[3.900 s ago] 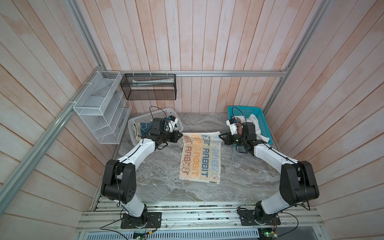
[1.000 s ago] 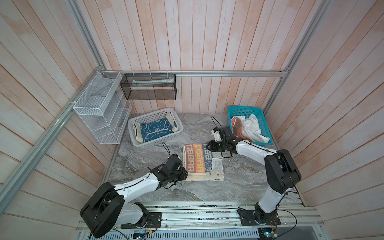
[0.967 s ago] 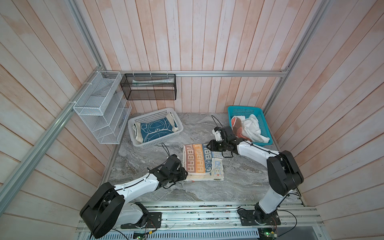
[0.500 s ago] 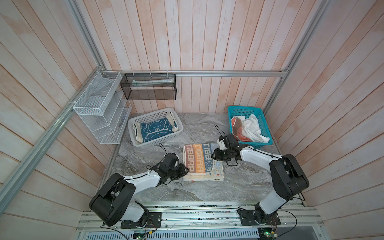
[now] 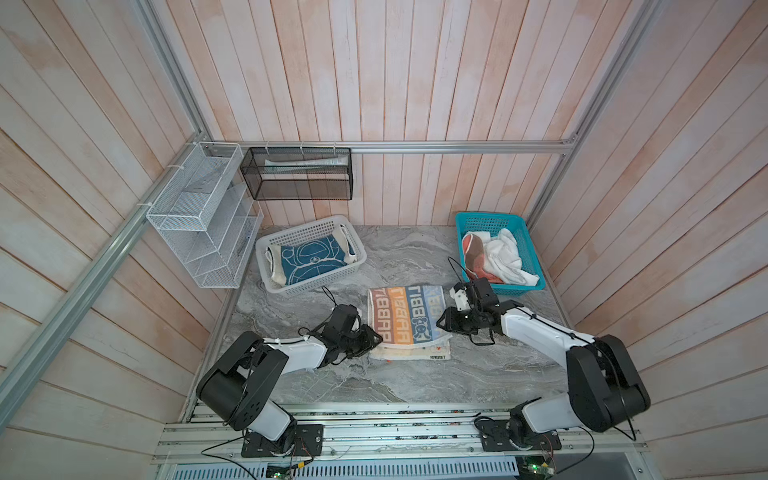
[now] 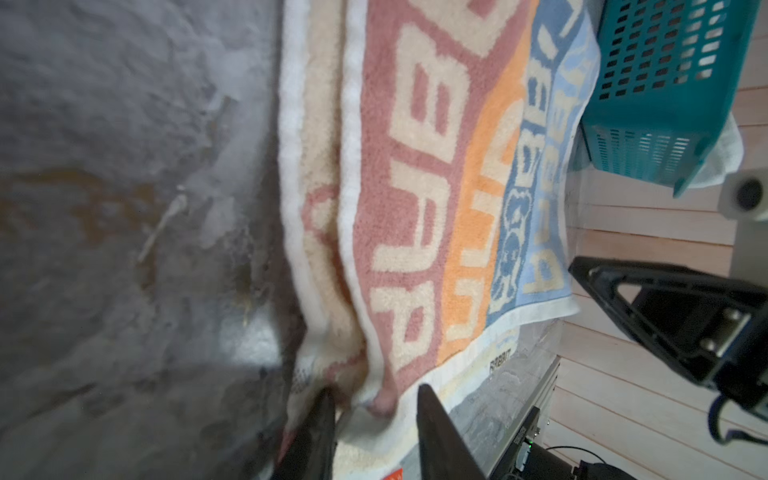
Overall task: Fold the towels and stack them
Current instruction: 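Grasp the folded towel's near edge with both grippers to fold again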
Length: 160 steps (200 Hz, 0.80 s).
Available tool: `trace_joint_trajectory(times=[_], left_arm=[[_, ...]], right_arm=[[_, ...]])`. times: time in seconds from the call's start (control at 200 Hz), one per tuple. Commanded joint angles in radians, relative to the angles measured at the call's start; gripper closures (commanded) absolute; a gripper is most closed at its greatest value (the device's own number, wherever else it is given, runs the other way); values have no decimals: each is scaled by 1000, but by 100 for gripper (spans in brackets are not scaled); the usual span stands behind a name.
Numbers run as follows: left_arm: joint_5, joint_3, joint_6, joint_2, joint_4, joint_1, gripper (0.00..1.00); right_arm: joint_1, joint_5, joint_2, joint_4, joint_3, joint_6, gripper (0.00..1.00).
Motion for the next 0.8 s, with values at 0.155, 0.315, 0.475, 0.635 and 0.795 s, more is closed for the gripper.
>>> trace_joint_trajectory(times=[0.155, 0.315, 0.475, 0.635, 0.795], left_arm=[[-2, 16, 37, 5, -48, 12, 81], [4, 29, 52, 4, -59, 18, 86], [26, 49, 71, 8, -64, 20, 96], [47, 61, 81, -2, -78, 18, 100], [49, 65, 85, -24, -93, 19, 100]], right_arm=[[-93, -10, -171, -47, -138, 69, 55], [-136, -38, -118, -38, -143, 41, 53], [-139, -116, -31, 31, -146, 47, 56], [-135, -150, -15, 78, -168, 68, 63], [-136, -167, 19, 105, -163, 69, 72]])
